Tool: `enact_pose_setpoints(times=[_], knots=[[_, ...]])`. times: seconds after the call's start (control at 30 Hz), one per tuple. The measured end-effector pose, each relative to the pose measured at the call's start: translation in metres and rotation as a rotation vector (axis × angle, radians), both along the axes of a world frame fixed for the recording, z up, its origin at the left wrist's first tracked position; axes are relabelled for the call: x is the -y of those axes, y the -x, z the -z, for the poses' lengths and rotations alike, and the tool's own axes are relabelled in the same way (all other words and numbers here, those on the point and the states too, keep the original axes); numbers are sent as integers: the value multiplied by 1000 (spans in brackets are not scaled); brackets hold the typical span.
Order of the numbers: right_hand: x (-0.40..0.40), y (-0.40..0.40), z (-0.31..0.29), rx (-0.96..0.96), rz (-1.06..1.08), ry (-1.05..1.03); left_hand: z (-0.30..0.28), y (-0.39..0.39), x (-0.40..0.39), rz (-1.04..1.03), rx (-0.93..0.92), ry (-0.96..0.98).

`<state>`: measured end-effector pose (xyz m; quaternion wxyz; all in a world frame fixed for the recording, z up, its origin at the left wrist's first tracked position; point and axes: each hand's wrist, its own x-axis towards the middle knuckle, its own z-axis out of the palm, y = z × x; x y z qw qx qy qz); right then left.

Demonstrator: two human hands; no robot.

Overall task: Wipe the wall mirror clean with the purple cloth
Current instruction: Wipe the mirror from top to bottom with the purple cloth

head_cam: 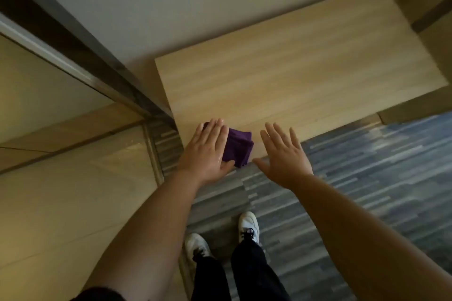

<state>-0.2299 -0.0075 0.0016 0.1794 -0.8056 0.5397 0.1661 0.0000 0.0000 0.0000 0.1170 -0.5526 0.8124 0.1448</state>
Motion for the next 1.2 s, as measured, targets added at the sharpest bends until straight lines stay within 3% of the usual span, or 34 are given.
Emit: enact_pose_setpoints(times=[0.3, 0.67, 0.83, 0.97, 1.2], knots=[[11, -2, 41, 3, -27, 67, 57, 10, 15, 131, 58, -93], [-3, -14, 37, 2, -61, 36, 66, 6, -21, 118, 61, 33], [-14, -30, 4, -25, -111, 0, 28, 1, -41, 70, 36, -85], [-17, -62, -42, 4, -188, -38, -32, -39, -51, -162, -20, -138], [-22, -166, -128, 83, -453, -9, -145, -149, -84, -467, -40, 31]])
